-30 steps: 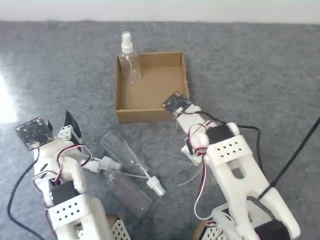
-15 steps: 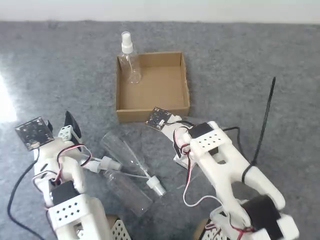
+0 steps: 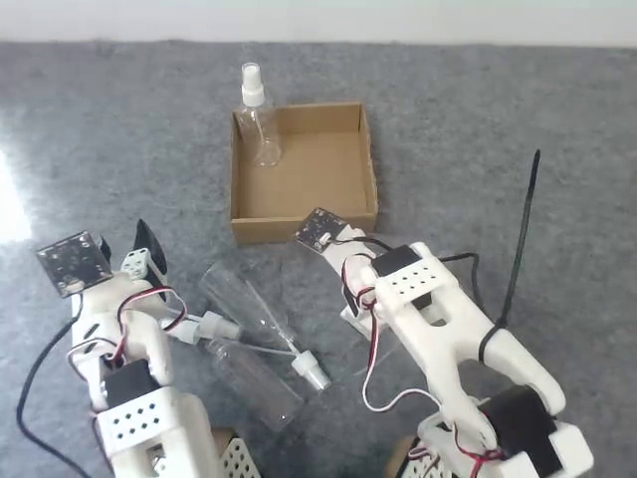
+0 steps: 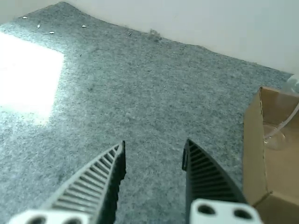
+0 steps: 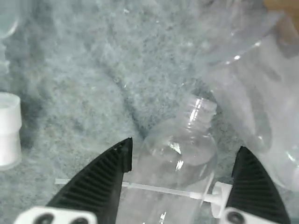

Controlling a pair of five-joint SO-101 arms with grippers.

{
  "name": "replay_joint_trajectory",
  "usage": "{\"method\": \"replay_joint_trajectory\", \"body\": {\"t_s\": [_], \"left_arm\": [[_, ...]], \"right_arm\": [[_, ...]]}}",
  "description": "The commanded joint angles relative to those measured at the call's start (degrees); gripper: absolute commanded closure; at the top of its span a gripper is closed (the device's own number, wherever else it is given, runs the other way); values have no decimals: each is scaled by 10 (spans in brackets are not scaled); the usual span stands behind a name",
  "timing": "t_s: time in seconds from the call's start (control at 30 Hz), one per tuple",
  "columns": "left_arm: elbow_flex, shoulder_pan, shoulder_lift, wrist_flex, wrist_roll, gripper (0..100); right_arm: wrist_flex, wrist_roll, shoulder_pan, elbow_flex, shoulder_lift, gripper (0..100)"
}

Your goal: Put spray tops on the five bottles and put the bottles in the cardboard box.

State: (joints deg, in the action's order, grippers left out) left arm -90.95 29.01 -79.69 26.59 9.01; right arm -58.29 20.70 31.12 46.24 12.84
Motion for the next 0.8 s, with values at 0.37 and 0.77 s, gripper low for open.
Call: {"method": "replay_joint_trajectory", "body": {"t_s": [0.37,0.77], "left_arm": [[15,-4,-5,-18,-3,812],[16,-4,-5,-18,-3,812]], "right_arm": [[-81,-98,-2,-85,0,699],[-69,-113,-3,-120,-70,749]]}}
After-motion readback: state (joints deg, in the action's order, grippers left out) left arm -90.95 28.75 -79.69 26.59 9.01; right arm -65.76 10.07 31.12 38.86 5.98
